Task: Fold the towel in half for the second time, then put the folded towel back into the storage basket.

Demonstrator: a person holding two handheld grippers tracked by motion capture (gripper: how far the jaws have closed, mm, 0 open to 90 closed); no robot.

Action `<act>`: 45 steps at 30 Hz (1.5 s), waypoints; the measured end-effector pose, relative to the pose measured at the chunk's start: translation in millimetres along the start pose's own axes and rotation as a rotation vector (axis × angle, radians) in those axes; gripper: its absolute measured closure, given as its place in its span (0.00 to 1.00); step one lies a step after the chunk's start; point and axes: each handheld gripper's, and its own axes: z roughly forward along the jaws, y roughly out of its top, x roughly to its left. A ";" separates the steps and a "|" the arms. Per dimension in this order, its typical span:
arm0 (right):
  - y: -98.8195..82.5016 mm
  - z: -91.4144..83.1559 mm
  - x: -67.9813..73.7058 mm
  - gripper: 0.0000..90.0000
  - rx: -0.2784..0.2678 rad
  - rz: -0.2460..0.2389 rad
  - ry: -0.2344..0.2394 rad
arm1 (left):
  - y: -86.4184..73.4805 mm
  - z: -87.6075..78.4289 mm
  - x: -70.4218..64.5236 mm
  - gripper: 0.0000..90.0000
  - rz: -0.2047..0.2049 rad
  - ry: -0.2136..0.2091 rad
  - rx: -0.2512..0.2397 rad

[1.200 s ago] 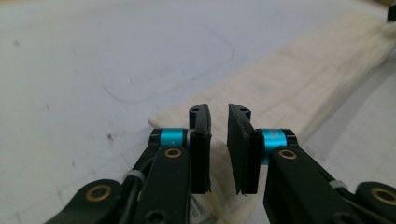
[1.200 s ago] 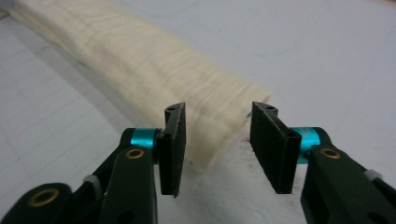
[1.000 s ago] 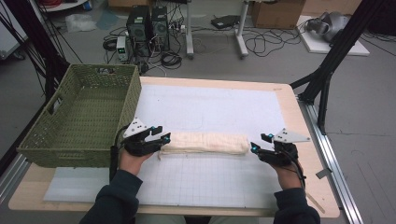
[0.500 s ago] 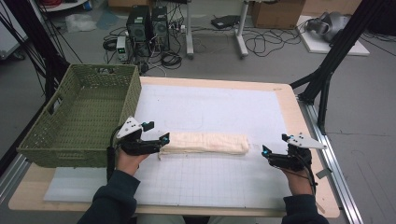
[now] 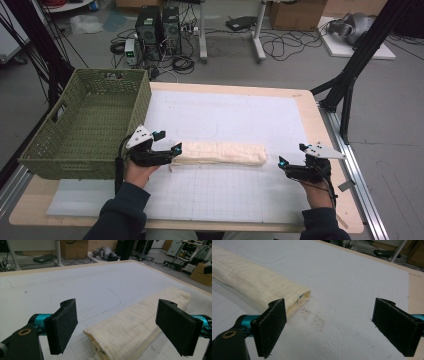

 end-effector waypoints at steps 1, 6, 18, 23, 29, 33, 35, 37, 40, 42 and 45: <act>-0.1 0.2 -0.7 0.13 0.000 0.002 -0.001 | -0.5 0.0 0.3 0.20 -0.003 0.004 0.004; 0.4 1.4 -0.6 0.13 -0.003 0.005 0.001 | -1.2 -3.1 1.8 0.20 -0.005 0.024 0.007; 0.6 4.7 0.9 0.13 0.001 0.000 0.006 | -8.5 6.5 5.2 0.23 -0.061 0.089 0.097; -0.4 5.6 3.9 0.13 0.015 -0.010 0.016 | -13.9 12.3 7.0 0.29 -0.111 0.110 0.168; -1.2 7.0 4.9 0.13 0.024 -0.017 0.017 | -16.8 15.4 8.6 0.40 -0.105 0.097 0.185; -1.5 7.9 5.1 0.13 0.027 -0.019 0.017 | -20.0 20.4 8.8 0.43 -0.105 0.092 0.228; -1.4 7.9 5.5 0.13 0.031 -0.022 0.018 | -21.3 22.4 7.6 0.44 -0.097 0.101 0.255; -1.4 8.3 5.7 0.13 0.030 -0.025 0.020 | -23.4 25.2 5.2 0.45 -0.078 0.108 0.297; -1.4 8.7 6.7 0.13 0.030 -0.021 0.024 | -26.4 27.7 1.5 0.46 -0.061 0.112 0.339; -1.3 8.8 6.6 0.13 0.032 -0.026 0.026 | -28.0 28.2 -1.5 0.48 -0.046 0.111 0.356; -1.2 8.7 6.6 0.13 0.032 -0.025 0.028 | -28.4 28.5 -6.4 0.49 -0.014 0.121 0.364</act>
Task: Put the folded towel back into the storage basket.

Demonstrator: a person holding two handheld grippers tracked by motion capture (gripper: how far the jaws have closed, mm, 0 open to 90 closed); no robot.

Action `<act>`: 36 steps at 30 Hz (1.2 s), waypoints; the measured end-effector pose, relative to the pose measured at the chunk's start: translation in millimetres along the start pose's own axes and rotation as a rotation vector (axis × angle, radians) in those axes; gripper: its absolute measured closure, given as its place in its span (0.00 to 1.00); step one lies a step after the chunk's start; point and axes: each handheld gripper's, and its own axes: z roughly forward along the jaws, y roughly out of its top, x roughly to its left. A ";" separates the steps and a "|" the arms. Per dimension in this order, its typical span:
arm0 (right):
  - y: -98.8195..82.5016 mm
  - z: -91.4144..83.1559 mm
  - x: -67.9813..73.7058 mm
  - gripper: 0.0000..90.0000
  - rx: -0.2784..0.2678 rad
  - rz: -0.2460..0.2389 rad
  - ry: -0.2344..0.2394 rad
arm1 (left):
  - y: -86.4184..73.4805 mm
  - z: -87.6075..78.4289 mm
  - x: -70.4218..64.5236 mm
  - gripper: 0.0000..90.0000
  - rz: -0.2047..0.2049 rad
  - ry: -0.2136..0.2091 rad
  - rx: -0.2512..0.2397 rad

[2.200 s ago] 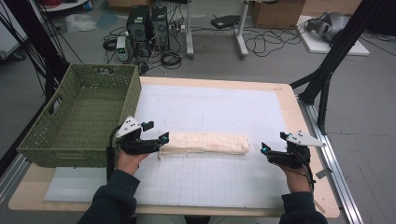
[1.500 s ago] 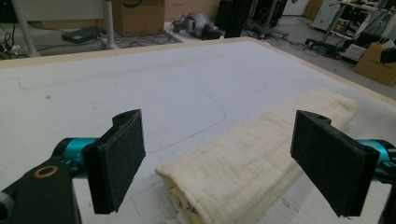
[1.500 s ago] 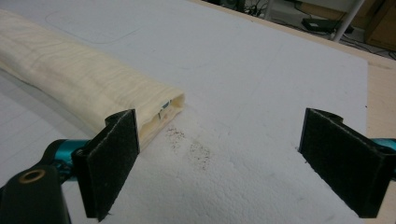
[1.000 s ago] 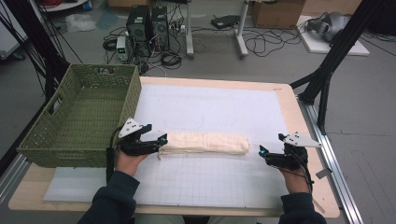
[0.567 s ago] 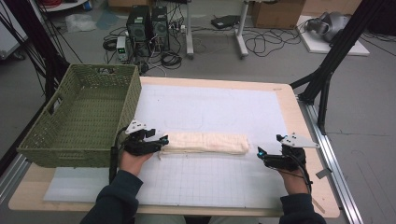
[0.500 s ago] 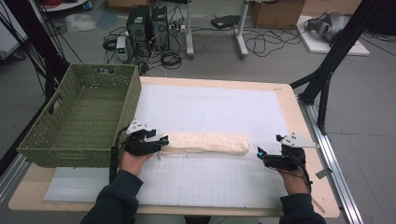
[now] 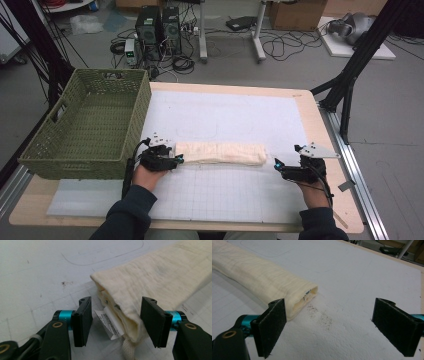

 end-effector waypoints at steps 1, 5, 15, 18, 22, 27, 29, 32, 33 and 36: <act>0.0 0.1 0.0 0.13 0.000 0.000 0.000 | -0.2 -0.1 -0.8 0.50 0.004 0.002 0.001; 0.1 1.0 0.5 0.13 -0.002 -0.003 0.004 | -0.9 -0.5 -4.3 0.58 0.031 -0.004 0.002; 2.3 10.9 8.5 0.13 0.016 0.011 0.050 | -3.2 -0.7 -8.6 0.80 0.049 -0.023 -0.011; 4.0 17.4 12.3 0.13 0.023 0.024 0.071 | -3.4 -1.3 -6.9 0.84 0.037 -0.027 -0.013; 6.1 26.9 17.2 0.13 0.036 0.037 0.092 | -3.6 -1.5 -7.0 0.88 0.034 -0.027 -0.019; 9.6 38.1 22.2 0.13 0.034 0.039 0.109 | -3.8 -1.9 -6.6 0.90 0.035 -0.033 -0.024; 10.3 42.4 23.8 0.13 0.041 0.037 0.108 | -3.9 -2.0 -6.6 0.90 0.031 -0.036 -0.028; 10.8 44.8 24.2 0.14 0.044 0.045 0.103 | -3.9 -2.4 -6.6 0.90 0.037 -0.035 -0.024; 10.9 44.9 24.2 0.16 0.042 0.053 0.105 | -4.0 -2.4 -6.4 0.89 0.035 -0.038 -0.025; 10.8 45.2 22.9 0.18 0.040 0.056 0.109 | -3.9 -2.4 -5.8 0.89 0.032 -0.041 -0.025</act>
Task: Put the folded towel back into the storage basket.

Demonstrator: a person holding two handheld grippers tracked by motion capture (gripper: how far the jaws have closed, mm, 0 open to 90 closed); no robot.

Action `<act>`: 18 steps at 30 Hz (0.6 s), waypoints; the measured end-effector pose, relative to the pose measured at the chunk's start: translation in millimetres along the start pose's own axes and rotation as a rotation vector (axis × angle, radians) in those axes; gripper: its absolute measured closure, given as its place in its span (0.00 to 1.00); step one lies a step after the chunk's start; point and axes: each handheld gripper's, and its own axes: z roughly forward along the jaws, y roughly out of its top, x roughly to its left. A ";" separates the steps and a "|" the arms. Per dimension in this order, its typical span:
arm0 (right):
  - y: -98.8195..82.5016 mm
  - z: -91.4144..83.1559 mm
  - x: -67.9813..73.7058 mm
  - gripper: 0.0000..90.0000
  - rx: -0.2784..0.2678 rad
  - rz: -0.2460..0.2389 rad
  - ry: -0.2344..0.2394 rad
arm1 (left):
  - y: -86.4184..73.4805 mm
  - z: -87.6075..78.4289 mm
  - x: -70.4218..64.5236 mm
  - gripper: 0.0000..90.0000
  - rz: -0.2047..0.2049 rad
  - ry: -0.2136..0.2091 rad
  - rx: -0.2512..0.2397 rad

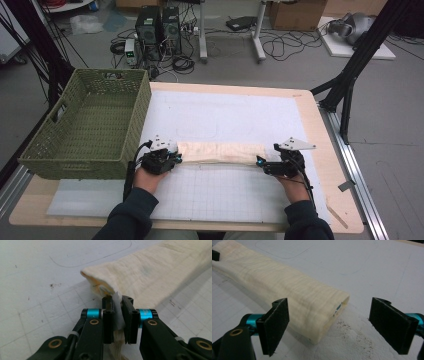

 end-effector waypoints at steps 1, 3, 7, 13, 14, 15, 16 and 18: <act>0.0 0.0 -0.2 0.19 0.000 0.002 0.002 | -0.1 0.0 0.0 0.89 -0.002 -0.001 0.000; -0.1 1.1 -0.5 0.25 0.001 0.011 0.006 | -0.1 0.0 0.3 0.89 -0.003 -0.003 0.000; -1.7 8.0 2.4 0.39 0.044 0.019 -0.012 | -0.2 0.0 0.6 0.89 -0.008 -0.006 -0.001; -7.9 21.3 6.7 0.51 0.127 0.007 -0.008 | -0.1 0.0 0.9 0.89 -0.010 -0.006 0.000; -7.7 21.3 7.1 0.53 0.129 0.004 -0.008 | -0.2 0.1 0.9 0.89 -0.010 -0.006 0.000; -7.9 21.3 7.3 0.56 0.130 0.009 -0.004 | -0.2 0.2 0.6 0.89 -0.012 -0.007 -0.002; -8.4 21.4 6.9 0.57 0.129 0.017 0.005 | -0.2 0.0 0.8 0.89 -0.008 -0.007 0.001; -10.5 22.0 5.3 0.59 0.121 0.044 0.020 | -0.2 0.1 0.6 0.89 -0.008 -0.006 0.000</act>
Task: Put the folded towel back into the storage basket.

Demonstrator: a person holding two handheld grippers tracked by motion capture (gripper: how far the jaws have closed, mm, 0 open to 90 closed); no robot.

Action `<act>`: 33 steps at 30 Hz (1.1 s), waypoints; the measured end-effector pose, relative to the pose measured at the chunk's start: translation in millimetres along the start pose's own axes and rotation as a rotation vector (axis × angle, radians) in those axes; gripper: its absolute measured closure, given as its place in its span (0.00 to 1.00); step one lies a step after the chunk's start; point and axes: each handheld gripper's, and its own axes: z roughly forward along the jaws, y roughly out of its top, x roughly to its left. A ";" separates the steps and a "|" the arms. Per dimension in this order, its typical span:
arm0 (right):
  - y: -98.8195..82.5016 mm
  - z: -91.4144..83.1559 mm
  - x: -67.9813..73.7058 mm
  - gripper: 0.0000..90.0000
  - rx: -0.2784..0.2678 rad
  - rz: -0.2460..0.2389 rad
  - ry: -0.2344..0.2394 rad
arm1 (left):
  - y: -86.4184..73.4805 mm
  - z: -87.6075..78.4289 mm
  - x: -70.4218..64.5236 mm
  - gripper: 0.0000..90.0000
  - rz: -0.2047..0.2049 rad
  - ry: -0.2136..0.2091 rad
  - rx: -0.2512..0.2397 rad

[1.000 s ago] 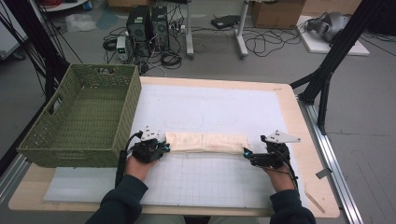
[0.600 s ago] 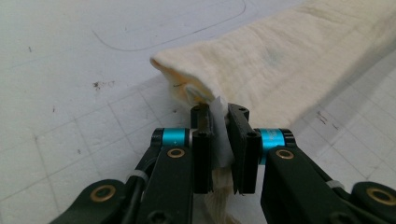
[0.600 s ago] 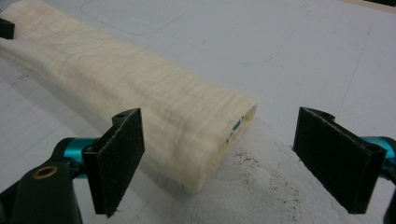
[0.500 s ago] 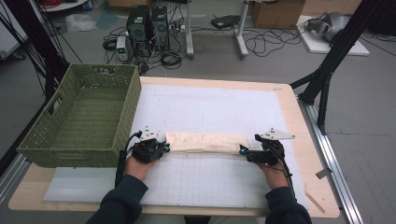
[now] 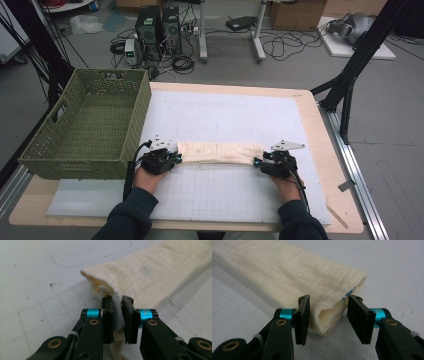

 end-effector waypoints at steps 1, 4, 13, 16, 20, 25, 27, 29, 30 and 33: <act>-1.2 0.2 -1.9 0.59 -0.002 0.025 0.013 | 0.0 0.0 -0.1 0.89 0.000 0.001 0.000; -1.1 0.5 -0.9 0.60 -0.001 0.020 0.013 | 0.0 0.2 -0.4 0.89 0.004 0.005 0.001; -2.1 0.0 2.4 0.84 -0.002 0.036 0.068 | -0.1 0.3 -0.5 0.89 0.005 0.006 0.002; -1.6 -0.3 5.6 0.89 -0.001 0.015 0.065 | -0.1 0.3 -0.5 0.89 0.006 0.007 0.002; -1.2 -0.7 7.8 0.91 -0.001 0.007 0.053 | 0.0 0.0 -0.1 0.90 0.002 0.004 0.000; 0.9 -3.0 8.9 0.91 0.000 0.000 0.044 | 2.4 -4.8 0.9 0.91 -0.006 -0.010 -0.019; 2.1 -4.2 8.7 0.91 0.000 -0.006 0.039 | 5.0 -8.2 1.1 0.91 -0.012 -0.015 -0.033; 3.2 -5.4 8.9 0.91 -0.001 -0.009 0.035 | 7.0 -11.8 1.6 0.92 -0.015 -0.018 -0.046; 4.0 -6.4 8.8 0.91 -0.004 -0.009 0.034 | 8.0 -13.6 1.7 0.92 -0.018 -0.021 -0.053; 6.9 -10.2 9.0 0.91 -0.014 -0.010 0.030 | 10.8 -17.6 1.8 0.92 -0.021 -0.028 -0.072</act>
